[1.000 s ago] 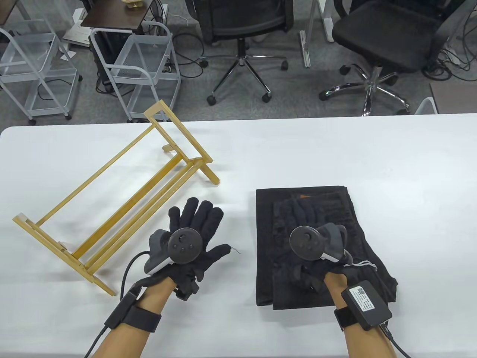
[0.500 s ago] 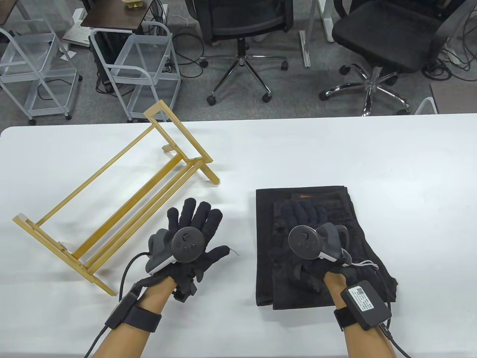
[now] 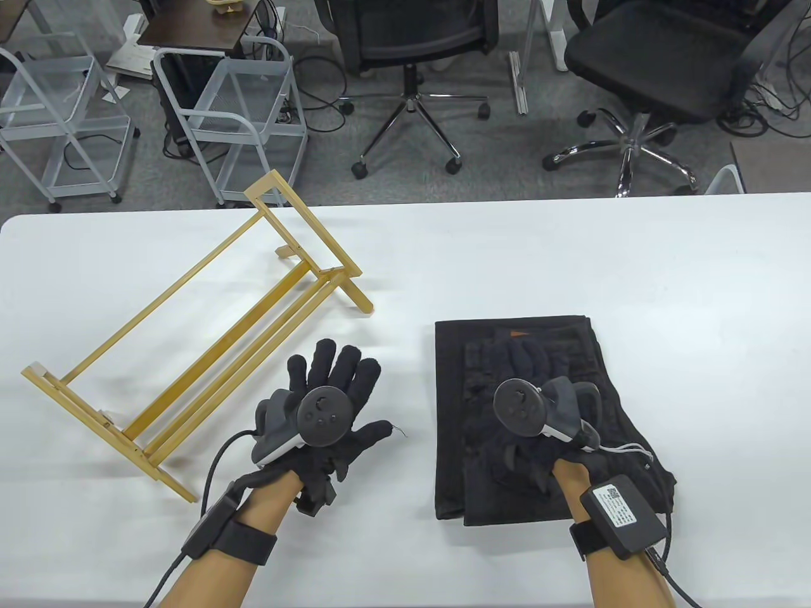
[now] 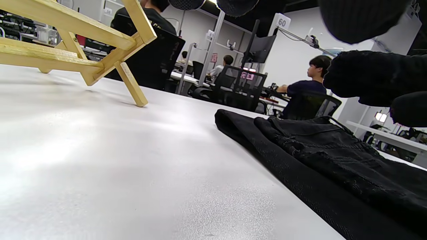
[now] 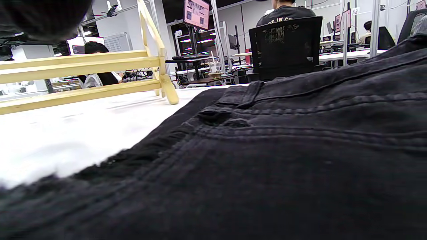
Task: Hang trousers on book rack
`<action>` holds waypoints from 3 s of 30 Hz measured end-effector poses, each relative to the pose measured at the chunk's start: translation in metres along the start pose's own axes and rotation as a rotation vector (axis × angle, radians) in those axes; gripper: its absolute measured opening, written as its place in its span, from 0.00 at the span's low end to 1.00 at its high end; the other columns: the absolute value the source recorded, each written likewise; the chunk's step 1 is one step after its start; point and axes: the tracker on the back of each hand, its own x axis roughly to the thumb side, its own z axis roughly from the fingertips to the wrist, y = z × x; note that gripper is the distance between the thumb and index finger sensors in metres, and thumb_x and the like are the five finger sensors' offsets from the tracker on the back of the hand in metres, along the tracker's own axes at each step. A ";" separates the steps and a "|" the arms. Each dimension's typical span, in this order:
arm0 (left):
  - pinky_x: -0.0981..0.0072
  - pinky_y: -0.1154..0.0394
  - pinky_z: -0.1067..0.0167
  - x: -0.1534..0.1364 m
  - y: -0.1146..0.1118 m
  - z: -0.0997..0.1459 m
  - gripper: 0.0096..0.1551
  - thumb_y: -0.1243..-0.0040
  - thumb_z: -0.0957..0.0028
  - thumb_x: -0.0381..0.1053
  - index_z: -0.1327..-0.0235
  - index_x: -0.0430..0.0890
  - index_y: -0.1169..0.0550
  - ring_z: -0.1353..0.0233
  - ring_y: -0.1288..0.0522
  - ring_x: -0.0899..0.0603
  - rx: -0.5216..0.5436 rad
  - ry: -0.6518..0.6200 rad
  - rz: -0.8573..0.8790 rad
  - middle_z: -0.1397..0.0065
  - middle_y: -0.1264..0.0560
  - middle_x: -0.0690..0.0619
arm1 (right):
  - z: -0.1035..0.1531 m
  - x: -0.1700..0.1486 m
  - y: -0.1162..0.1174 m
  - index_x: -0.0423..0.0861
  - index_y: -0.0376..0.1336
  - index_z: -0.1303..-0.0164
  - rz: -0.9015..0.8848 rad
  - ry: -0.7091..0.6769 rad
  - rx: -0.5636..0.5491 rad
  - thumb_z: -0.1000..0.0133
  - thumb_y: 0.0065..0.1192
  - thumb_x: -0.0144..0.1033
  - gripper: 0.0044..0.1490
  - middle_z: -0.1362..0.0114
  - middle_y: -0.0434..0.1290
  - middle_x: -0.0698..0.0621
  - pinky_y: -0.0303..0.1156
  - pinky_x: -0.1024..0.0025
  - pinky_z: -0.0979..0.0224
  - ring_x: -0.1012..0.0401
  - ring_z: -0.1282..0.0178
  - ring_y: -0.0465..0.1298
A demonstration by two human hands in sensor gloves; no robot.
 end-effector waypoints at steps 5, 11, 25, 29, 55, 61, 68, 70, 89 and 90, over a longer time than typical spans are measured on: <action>0.32 0.70 0.30 0.001 -0.001 0.000 0.55 0.46 0.63 0.75 0.24 0.53 0.46 0.15 0.65 0.37 -0.016 0.008 -0.009 0.13 0.51 0.51 | -0.001 -0.009 0.000 0.38 0.35 0.28 0.013 0.046 -0.010 0.64 0.60 0.70 0.71 0.19 0.42 0.35 0.46 0.21 0.32 0.32 0.21 0.47; 0.32 0.70 0.30 0.002 -0.002 0.000 0.55 0.46 0.63 0.75 0.24 0.53 0.45 0.15 0.65 0.37 -0.022 0.012 -0.011 0.14 0.51 0.51 | -0.001 -0.022 0.000 0.36 0.35 0.29 0.017 0.144 -0.021 0.63 0.60 0.70 0.71 0.19 0.42 0.34 0.46 0.21 0.33 0.31 0.22 0.47; 0.32 0.71 0.30 0.004 0.003 0.001 0.55 0.46 0.63 0.75 0.24 0.53 0.45 0.15 0.65 0.37 -0.025 0.032 0.004 0.14 0.51 0.51 | 0.000 -0.054 0.008 0.35 0.33 0.29 -0.007 0.383 0.039 0.62 0.62 0.67 0.72 0.20 0.40 0.31 0.48 0.20 0.34 0.29 0.23 0.45; 0.32 0.71 0.30 0.004 0.005 0.002 0.54 0.46 0.63 0.74 0.24 0.53 0.45 0.15 0.65 0.37 -0.021 0.037 0.007 0.14 0.51 0.51 | 0.001 -0.066 0.010 0.33 0.29 0.31 0.004 0.532 0.102 0.61 0.62 0.66 0.74 0.21 0.37 0.29 0.48 0.21 0.34 0.27 0.24 0.44; 0.32 0.71 0.30 0.004 0.001 0.000 0.52 0.45 0.62 0.73 0.25 0.52 0.43 0.15 0.64 0.37 -0.048 0.057 -0.016 0.14 0.49 0.50 | 0.014 -0.128 0.026 0.23 0.43 0.33 -0.269 1.021 0.211 0.72 0.80 0.57 0.77 0.37 0.69 0.39 0.76 0.46 0.49 0.50 0.52 0.77; 0.32 0.71 0.31 0.005 -0.001 0.000 0.52 0.45 0.61 0.72 0.25 0.52 0.42 0.15 0.64 0.37 -0.060 0.059 -0.024 0.14 0.49 0.50 | 0.020 -0.136 0.029 0.30 0.55 0.37 -0.440 1.043 0.204 0.73 0.84 0.52 0.64 0.48 0.75 0.53 0.77 0.49 0.49 0.58 0.63 0.78; 0.32 0.71 0.31 0.005 0.000 0.000 0.52 0.45 0.61 0.72 0.25 0.52 0.42 0.15 0.64 0.37 -0.061 0.059 -0.013 0.14 0.49 0.50 | 0.019 -0.129 0.019 0.52 0.64 0.49 -0.457 0.884 0.075 0.70 0.83 0.50 0.41 0.52 0.75 0.60 0.74 0.43 0.40 0.59 0.55 0.78; 0.32 0.71 0.31 0.005 0.000 0.000 0.52 0.45 0.61 0.73 0.25 0.52 0.42 0.15 0.64 0.37 -0.057 0.061 -0.010 0.14 0.49 0.50 | 0.017 -0.121 0.014 0.53 0.64 0.50 -0.384 0.815 0.004 0.70 0.83 0.50 0.40 0.51 0.75 0.60 0.76 0.41 0.39 0.58 0.50 0.78; 0.31 0.71 0.31 -0.006 0.002 0.001 0.56 0.46 0.62 0.75 0.24 0.52 0.47 0.16 0.66 0.36 -0.036 0.095 0.061 0.14 0.53 0.50 | 0.016 -0.078 -0.020 0.52 0.62 0.48 -0.477 0.331 -0.299 0.65 0.83 0.41 0.38 0.33 0.74 0.50 0.86 0.59 0.45 0.58 0.44 0.87; 0.31 0.71 0.31 -0.007 0.002 0.000 0.56 0.46 0.62 0.75 0.24 0.51 0.47 0.16 0.66 0.36 -0.034 0.096 0.063 0.14 0.53 0.50 | 0.016 -0.076 -0.022 0.52 0.62 0.47 -0.480 0.309 -0.316 0.65 0.83 0.41 0.38 0.33 0.74 0.50 0.86 0.59 0.45 0.58 0.44 0.87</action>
